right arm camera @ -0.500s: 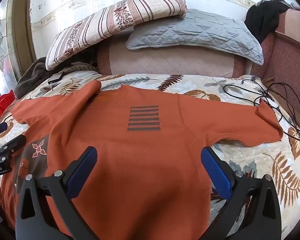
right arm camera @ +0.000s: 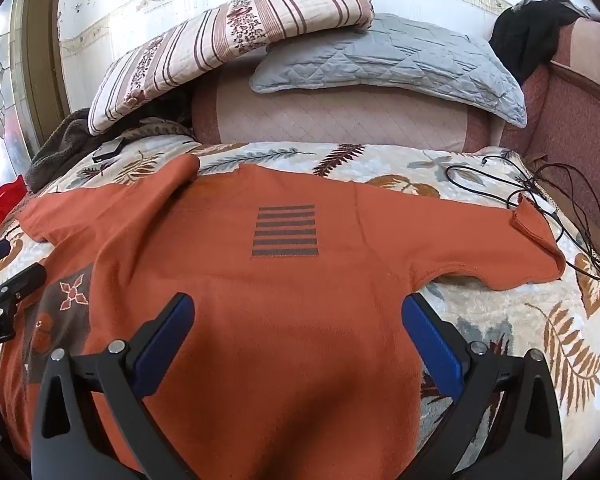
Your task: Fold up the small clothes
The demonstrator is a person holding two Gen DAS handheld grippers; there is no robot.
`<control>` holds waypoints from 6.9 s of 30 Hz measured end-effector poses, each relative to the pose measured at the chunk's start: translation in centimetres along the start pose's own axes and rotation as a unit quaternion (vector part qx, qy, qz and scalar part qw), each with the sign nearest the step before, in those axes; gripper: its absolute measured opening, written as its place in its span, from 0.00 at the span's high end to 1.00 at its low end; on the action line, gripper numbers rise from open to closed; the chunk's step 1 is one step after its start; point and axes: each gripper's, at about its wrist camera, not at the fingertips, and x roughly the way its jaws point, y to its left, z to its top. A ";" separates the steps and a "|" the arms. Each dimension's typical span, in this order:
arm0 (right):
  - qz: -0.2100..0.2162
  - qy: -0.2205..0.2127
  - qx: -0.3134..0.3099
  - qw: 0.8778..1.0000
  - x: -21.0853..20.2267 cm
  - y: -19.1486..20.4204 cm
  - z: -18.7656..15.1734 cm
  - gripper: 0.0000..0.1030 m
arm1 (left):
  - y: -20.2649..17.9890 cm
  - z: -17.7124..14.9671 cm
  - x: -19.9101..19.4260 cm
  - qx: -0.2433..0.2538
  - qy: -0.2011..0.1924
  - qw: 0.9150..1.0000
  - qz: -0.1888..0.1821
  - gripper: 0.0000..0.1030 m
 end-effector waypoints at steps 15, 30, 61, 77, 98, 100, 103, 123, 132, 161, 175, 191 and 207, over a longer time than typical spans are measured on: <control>-0.002 0.004 -0.005 1.000 0.3 0.0 -0.1 0.00 | 0.3 0.0 0.7 -0.003 0.014 1.000 0.003 0.00; 0.010 0.022 -0.017 1.000 0.3 1.2 0.2 0.00 | 1.8 0.4 0.5 -0.023 0.011 1.000 0.002 0.01; 0.110 0.017 -0.134 0.985 1.2 17.7 5.5 0.00 | 16.9 3.4 2.9 -0.075 0.063 0.993 0.068 0.01; 0.156 0.045 -0.191 0.968 5.4 28.1 5.6 0.00 | 29.1 1.5 7.8 -0.145 0.108 0.977 0.108 0.02; 0.211 0.115 -0.267 0.933 14.7 40.3 5.2 0.00 | 45.1 1.3 19.6 -0.308 0.175 0.920 0.166 0.07; 0.214 0.118 -0.276 0.929 15.2 41.3 5.0 0.00 | 45.7 1.6 20.4 -0.311 0.175 0.918 0.170 0.05; 0.215 0.122 -0.287 0.925 16.0 42.9 4.7 0.00 | 46.2 2.0 21.4 -0.312 0.174 0.917 0.177 0.05; 0.258 0.137 -0.225 0.929 16.0 43.4 5.8 0.88 | 41.7 8.4 14.5 -0.315 0.064 0.946 0.048 0.97; 0.270 0.131 -0.119 0.946 13.7 35.8 7.8 0.91 | 29.3 16.2 9.2 -0.217 0.016 0.975 -0.036 0.97; 0.089 0.124 0.262 0.953 11.2 -5.4 3.7 0.37 | -18.5 13.4 18.4 0.104 0.153 0.975 -0.120 0.90; 0.140 0.146 0.225 0.953 15.1 -3.5 4.3 0.38 | 0.0 13.9 14.4 0.033 0.100 0.994 -0.031 0.20; 0.008 0.119 0.121 0.985 16.3 -3.3 7.6 0.59 | 10.8 9.2 23.8 -0.145 0.189 0.966 -0.096 0.40; 0.136 0.198 -0.084 0.967 29.0 7.6 16.0 0.91 | 10.7 10.8 20.4 -0.099 0.121 0.984 -0.084 0.89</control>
